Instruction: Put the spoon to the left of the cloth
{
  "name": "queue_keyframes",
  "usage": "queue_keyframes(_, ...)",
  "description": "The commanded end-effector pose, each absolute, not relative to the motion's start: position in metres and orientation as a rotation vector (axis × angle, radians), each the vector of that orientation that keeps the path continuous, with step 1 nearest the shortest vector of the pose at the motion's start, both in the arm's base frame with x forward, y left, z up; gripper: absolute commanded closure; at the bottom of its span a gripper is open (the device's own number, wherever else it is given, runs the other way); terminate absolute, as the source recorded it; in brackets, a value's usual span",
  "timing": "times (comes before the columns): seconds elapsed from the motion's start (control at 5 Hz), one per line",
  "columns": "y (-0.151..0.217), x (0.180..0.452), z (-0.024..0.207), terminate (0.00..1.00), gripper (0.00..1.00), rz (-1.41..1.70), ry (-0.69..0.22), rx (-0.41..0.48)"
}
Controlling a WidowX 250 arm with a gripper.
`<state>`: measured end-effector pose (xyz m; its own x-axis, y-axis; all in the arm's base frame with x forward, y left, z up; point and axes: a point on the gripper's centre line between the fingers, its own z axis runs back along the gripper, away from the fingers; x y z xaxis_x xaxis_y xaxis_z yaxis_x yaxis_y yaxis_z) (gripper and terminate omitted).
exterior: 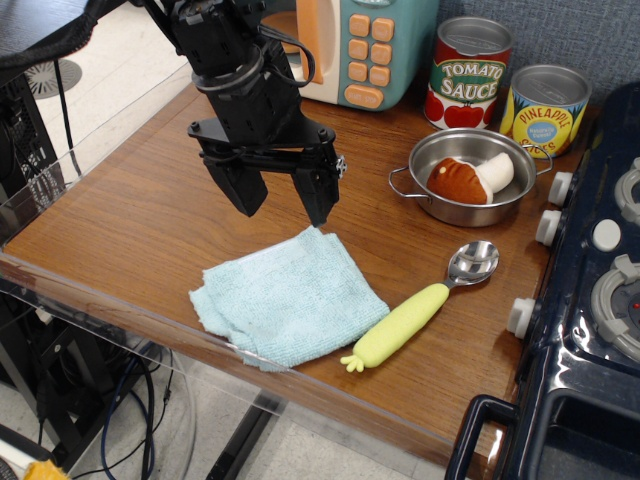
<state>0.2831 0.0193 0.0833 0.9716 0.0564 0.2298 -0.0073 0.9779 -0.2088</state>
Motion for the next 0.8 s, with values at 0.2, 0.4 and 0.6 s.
queue_keyframes(0.2, 0.0, 0.286, 0.088, 0.0, 0.0, -0.047, -0.249, -0.218)
queue_keyframes(0.4, -0.024, 0.288, 0.087, 0.0, 0.0, -0.13, -0.234, -0.231)
queue_keyframes(0.6, -0.047, 0.289, 0.087, 0.0, 0.0, -0.217, -0.231, -0.217)
